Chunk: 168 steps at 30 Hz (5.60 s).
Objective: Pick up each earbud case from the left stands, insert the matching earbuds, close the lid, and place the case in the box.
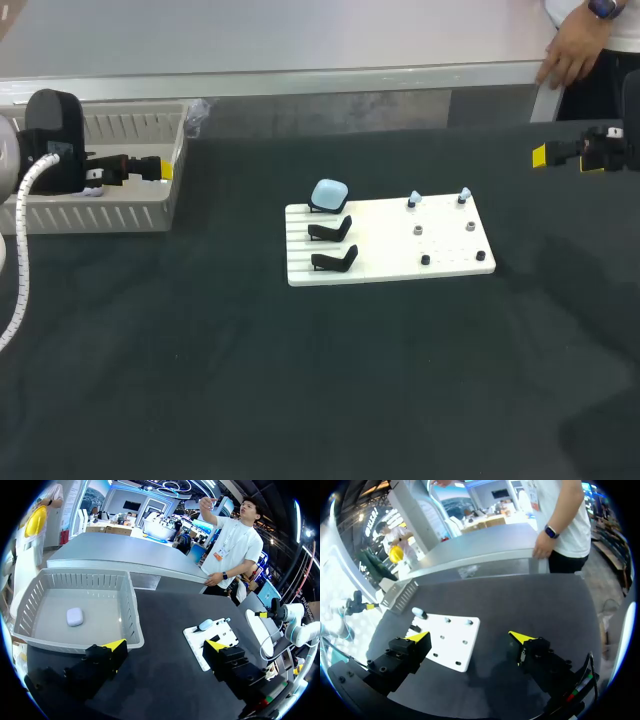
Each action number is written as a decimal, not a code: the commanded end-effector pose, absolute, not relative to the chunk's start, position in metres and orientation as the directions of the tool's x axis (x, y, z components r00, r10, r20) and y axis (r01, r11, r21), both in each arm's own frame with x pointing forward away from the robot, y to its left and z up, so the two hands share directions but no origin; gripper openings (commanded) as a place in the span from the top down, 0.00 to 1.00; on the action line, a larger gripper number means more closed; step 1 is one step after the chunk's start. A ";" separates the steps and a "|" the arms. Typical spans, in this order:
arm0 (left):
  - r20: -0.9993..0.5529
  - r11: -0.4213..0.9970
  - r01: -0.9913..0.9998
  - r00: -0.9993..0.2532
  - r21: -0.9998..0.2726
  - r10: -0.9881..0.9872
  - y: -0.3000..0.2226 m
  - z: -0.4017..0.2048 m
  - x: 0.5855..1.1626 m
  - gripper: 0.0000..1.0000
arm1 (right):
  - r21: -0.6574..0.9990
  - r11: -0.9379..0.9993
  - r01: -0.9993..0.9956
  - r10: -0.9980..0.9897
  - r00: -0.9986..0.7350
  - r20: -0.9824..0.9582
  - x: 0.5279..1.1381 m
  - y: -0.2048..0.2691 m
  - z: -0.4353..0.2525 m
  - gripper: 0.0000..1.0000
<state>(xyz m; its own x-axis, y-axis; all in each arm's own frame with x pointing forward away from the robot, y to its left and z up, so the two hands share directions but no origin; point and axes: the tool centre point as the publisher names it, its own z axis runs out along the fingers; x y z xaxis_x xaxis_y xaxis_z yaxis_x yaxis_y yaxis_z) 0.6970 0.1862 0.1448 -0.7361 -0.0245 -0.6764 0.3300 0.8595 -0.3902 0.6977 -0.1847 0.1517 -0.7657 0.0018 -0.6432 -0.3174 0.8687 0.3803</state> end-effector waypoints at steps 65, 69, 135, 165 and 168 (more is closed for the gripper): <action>-0.878 0.220 0.974 -0.061 0.050 0.474 0.099 0.137 0.740 0.00 | 0.381 0.868 -0.319 0.001 -0.766 -0.643 0.699 -0.185 0.151 0.00; -0.878 0.167 0.985 -0.036 0.050 0.478 0.072 0.125 0.753 0.00 | 0.381 0.868 -0.319 0.001 -0.766 -0.643 0.699 -0.185 0.151 0.00; -0.928 0.068 0.997 -0.051 -0.028 0.368 -0.031 0.041 0.775 0.00 | 0.381 0.868 -0.319 0.001 -0.766 -0.643 0.699 -0.185 0.151 0.00; -0.923 0.011 0.997 -0.079 -0.081 0.377 -0.051 0.029 0.772 0.46 | 0.381 0.868 -0.319 0.001 -0.766 -0.643 0.699 -0.185 0.151 0.00; -0.923 0.009 0.996 -0.082 -0.084 0.377 -0.051 0.027 0.772 0.48 | 0.381 0.868 -0.319 0.001 -0.766 -0.643 0.699 -0.185 0.151 0.00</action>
